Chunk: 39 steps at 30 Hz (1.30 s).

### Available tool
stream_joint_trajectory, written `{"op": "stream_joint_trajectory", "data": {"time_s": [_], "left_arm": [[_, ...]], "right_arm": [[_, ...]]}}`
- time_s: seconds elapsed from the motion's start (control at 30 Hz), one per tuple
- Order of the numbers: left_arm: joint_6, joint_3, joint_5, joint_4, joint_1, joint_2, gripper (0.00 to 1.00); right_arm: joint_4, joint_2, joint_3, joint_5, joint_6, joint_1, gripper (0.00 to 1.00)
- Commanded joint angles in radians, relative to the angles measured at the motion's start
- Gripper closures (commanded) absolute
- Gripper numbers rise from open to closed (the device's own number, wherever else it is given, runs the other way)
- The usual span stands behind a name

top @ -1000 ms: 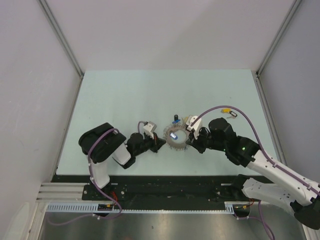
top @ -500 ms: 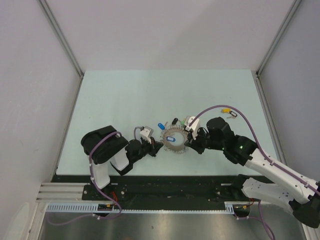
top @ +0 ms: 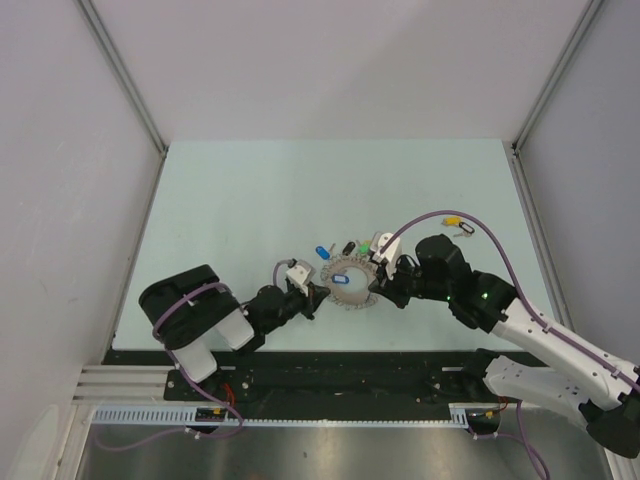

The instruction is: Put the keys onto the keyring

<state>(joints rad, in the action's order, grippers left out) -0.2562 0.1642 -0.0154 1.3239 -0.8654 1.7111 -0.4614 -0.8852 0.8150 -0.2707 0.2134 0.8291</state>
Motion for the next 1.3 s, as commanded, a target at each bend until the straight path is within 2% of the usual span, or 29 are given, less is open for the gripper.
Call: {"op": "stream_joint_trajectory", "data": {"time_s": [0.0,0.13,0.47,0.7,1.07,1.27], "left_arm": [[0.146,0.063,-0.046,0.02,-0.04,-0.073,1.0],[0.179,0.095,-0.055,-0.07,-0.064,-0.067,1.0],[0.118,0.113,-0.067,-0.06,-0.078,0.001,0.99],[0.084,0.095,-0.103,-0.041,-0.119,0.028,0.95],[0.048,0.112,-0.156,-0.167,-0.149,-0.005,0.92],[0.034,0.167,-0.159,-0.308,-0.149,-0.047,0.83]], "right_arm": [[0.033,0.023,-0.004,-0.015,-0.006,0.002,1.0],[0.035,0.023,-0.005,-0.018,-0.005,0.004,1.0],[0.032,0.028,-0.004,-0.019,-0.005,0.01,1.0],[0.035,0.026,-0.005,-0.036,-0.003,0.01,1.0],[0.03,0.048,-0.005,-0.03,-0.005,0.016,1.0],[0.027,0.057,-0.004,-0.033,-0.005,0.018,1.0]]}}
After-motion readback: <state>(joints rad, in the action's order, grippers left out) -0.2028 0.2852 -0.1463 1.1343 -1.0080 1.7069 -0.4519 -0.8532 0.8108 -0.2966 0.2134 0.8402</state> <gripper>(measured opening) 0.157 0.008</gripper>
